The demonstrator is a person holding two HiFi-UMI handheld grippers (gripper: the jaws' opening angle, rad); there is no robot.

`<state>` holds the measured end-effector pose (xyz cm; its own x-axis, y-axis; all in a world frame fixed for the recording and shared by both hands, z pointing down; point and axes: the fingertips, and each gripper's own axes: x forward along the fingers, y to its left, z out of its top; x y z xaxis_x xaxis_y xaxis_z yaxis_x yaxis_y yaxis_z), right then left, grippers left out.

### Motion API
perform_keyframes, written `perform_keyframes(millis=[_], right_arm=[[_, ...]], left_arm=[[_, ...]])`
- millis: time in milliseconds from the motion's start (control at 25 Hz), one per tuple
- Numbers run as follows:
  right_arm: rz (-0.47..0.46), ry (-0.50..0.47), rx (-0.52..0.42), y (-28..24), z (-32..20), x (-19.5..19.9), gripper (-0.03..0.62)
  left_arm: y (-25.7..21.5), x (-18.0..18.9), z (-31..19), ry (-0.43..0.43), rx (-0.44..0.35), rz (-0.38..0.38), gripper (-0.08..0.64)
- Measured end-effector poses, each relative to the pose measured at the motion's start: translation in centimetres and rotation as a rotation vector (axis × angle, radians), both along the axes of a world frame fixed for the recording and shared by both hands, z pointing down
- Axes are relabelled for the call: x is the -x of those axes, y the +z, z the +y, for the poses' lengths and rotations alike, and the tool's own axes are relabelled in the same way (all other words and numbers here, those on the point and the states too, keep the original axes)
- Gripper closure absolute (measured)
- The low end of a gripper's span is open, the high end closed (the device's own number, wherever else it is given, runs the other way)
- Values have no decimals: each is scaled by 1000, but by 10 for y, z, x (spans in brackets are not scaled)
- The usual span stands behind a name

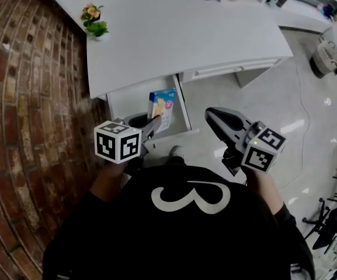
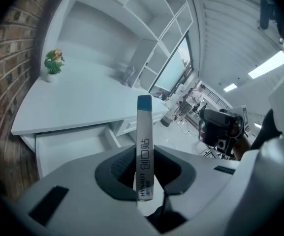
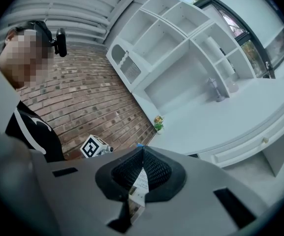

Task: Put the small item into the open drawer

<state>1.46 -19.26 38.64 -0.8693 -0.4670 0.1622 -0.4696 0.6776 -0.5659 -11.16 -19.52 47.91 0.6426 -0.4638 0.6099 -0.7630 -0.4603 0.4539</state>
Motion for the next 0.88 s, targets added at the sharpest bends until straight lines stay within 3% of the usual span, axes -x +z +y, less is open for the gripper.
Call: perform_keyframes(millis=[120, 400, 880], right_arm=[[-5, 6, 26, 8, -12, 2, 591], [10, 30, 62, 25, -33, 1, 591], [34, 100, 110, 42, -63, -16, 591]], left_arm=[[20, 4, -12, 7, 32, -25, 485], [88, 22, -34, 70, 87, -219, 485], [180, 38, -62, 175, 189, -426, 485]])
